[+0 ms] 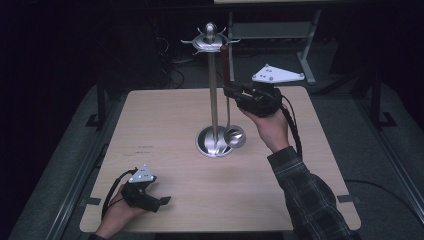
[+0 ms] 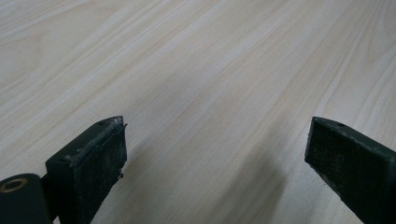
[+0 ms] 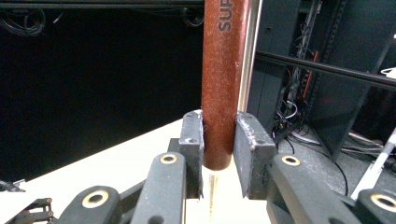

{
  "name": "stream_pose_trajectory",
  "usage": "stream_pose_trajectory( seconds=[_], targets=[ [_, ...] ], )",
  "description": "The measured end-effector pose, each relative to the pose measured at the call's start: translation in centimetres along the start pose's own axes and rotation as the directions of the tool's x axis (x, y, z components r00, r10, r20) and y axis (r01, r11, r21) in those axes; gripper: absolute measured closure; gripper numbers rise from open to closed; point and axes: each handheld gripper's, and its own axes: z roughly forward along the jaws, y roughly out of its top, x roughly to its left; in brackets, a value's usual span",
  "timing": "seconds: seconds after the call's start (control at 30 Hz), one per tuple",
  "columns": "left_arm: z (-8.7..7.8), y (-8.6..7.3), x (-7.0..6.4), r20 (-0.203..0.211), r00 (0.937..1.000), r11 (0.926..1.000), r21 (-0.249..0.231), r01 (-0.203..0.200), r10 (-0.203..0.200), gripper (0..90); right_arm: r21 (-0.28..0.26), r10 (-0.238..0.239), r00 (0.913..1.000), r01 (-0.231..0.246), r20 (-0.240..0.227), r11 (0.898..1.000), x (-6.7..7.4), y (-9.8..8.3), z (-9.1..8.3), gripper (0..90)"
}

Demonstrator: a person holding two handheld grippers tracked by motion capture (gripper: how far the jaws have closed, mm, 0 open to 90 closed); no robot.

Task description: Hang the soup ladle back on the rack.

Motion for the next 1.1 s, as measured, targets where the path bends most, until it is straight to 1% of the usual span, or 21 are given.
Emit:
stream_pose_trajectory(
  seconds=[0.07, 0.13, 0.2, 0.27, 0.33, 0.37, 0.43, 0.53, 0.7, 0.8, 1.1],
  targets=[
    [0.0, 0.0, 0.0, 0.001, 1.0, 1.0, 0.0, 0.001, -0.001, 5.0, 0.01, 0.006, 1.0, -0.006, 0.004, 1.0, -0.1, -0.1, 0.2, 74.1],
    [0.1, 0.0, -0.1, 0.004, 1.0, 1.0, -0.003, 0.006, -0.006, 5.0, 0.006, 0.004, 1.0, -0.004, 0.007, 1.0, -0.2, -0.2, 0.3, 74.1],
    [0.0, 0.0, -0.1, 0.005, 1.0, 1.0, 0.001, 0.001, -0.001, 5.0, 0.001, 0.007, 1.0, -0.007, 0.007, 1.0, -0.3, -0.3, 0.4, 73.9],
    [0.0, 0.0, 0.0, 0.003, 1.0, 1.0, 0.002, -0.008, 0.008, 5.0, -0.004, 0.005, 1.0, -0.005, 0.0, 1.0, -0.3, -0.4, 0.3, 73.4],
    [0.0, 0.0, 0.0, 0.005, 1.0, 1.0, 0.004, -0.002, 0.002, 5.0, -0.002, 0.016, 0.9998, -0.016, -0.014, 1.0, -0.4, -0.4, 0.2, 72.0],
    [0.1, 0.0, -0.1, 0.006, 1.0, 1.0, -0.003, 0.003, -0.003, 5.0, -0.005, 0.017, 0.9997, -0.017, -0.017, 1.0, -0.4, -0.5, 0.1, 69.6],
    [0.1, 0.0, 0.0, 0.005, 1.0, 1.0, 0.002, -0.004, 0.004, 5.0, -0.003, 0.019, 0.9997, -0.019, -0.015, 1.0, -0.5, -0.6, -0.3, 63.8],
    [0.1, 0.0, -0.1, 0.004, 1.0, 1.0, 0.004, -0.005, 0.005, 5.0, 0.009, 0.022, 0.9996, -0.022, -0.017, 1.0, -0.6, -1.0, -0.6, 60.6],
    [0.2, 0.0, -0.2, 0.004, 1.0, 1.0, 0.002, 0.001, -0.001, 5.0, 0.021, 0.038, 0.9992, -0.038, -0.015, 0.999, -1.0, -2.2, -1.5, 57.1],
    [0.1, 0.0, -0.1, 0.003, 1.0, 1.0, 0.008, -0.005, 0.005, 5.0, 0.037, 0.046, 0.9989, -0.045, -0.009, 0.998, -1.2, -3.0, -2.0, 55.4],
    [0.3, 0.0, -0.2, 0.006, 1.0, 1.0, 0.004, 0.004, -0.004, 5.0, 0.094, 0.08, 0.9968, -0.08, 0.007, 0.992, -2.3, -5.8, -3.4, 50.7]
  ],
)
